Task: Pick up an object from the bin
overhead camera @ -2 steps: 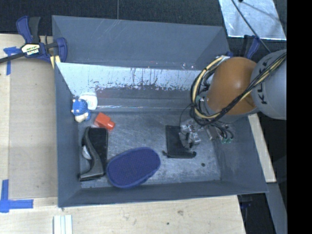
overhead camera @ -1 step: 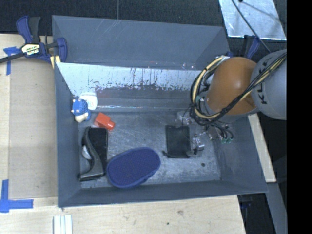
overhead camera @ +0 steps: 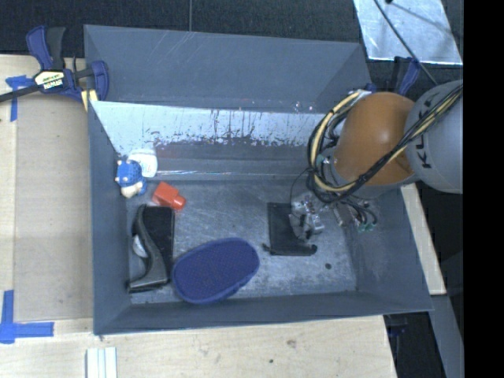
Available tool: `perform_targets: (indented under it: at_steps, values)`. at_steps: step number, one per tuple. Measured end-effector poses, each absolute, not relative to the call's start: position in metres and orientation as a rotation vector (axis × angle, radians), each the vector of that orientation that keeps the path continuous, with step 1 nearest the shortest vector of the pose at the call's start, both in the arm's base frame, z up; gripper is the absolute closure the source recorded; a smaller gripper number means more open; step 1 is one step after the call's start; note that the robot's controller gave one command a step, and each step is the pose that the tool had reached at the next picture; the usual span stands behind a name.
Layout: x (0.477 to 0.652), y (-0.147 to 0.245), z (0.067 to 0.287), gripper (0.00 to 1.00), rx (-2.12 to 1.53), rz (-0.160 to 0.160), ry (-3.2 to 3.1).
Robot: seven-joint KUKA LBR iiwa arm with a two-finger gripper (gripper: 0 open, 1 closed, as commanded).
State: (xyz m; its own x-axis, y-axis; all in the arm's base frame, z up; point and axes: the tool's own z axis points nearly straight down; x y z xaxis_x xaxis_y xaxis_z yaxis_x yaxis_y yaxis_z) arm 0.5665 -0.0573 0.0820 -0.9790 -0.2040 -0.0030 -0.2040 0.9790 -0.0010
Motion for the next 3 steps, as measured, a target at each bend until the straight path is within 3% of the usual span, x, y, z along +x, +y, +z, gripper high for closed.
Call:
perform_targets:
  at_steps: [1, 2, 3]
  values:
    - [0.567, -0.057, 0.082, 0.0, -0.322, -0.001, 3.122]
    - [0.567, -0.057, 0.082, 1.0, -0.322, -0.001, 3.122]
    - [0.559, -0.066, 0.224, 1.0, -0.308, -0.005, 3.114]
